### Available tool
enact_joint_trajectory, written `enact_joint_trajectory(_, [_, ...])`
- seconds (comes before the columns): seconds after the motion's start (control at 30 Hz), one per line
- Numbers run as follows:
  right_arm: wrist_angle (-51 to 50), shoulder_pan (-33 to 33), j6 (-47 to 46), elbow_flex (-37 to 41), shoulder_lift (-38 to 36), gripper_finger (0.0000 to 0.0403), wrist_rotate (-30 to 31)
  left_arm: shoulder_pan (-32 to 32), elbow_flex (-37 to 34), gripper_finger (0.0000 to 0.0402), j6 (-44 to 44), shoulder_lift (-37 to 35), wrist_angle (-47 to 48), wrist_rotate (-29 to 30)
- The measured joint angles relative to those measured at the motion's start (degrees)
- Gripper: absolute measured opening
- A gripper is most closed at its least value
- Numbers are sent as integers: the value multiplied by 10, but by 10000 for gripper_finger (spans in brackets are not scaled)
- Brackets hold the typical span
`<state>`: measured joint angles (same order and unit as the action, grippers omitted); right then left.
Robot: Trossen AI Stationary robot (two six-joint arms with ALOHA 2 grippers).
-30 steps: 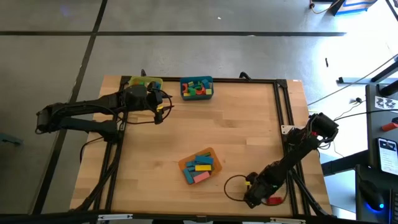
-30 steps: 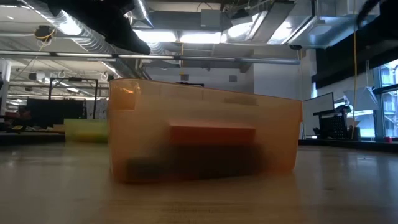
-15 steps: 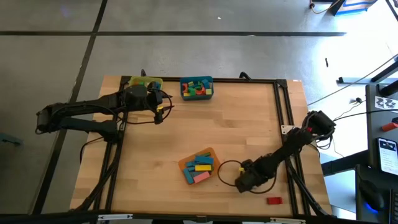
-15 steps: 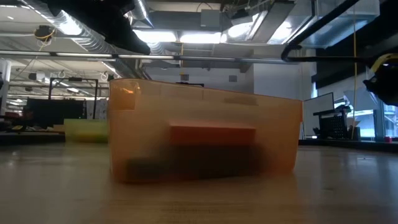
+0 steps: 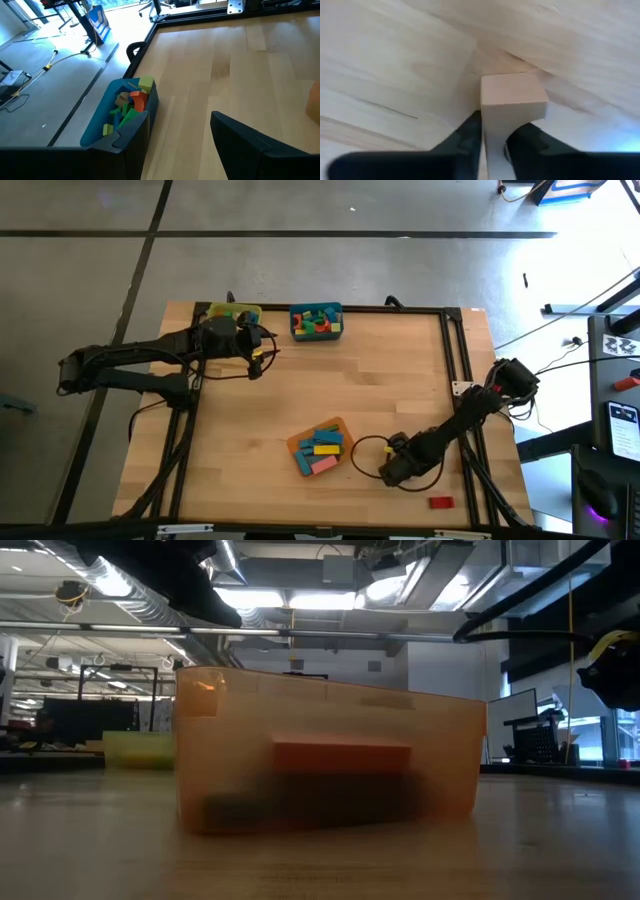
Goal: Sort blocks by size
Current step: Put the brown arch block into the blue bin
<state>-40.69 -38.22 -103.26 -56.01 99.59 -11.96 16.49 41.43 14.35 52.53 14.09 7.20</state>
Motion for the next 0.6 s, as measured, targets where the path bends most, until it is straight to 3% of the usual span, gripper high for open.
enact_joint_trajectory(0.1, [-1,5,31,0,0,48,-1,0,0,196,0,0,0,0])
enact_joint_trajectory(0.37, [-19,38,121,-33,-24,47,15,0,0,196,9,-1,0,0])
enact_joint_trajectory(0.6, [-130,104,240,-112,-60,52,96,0,0,196,12,-39,11,0])
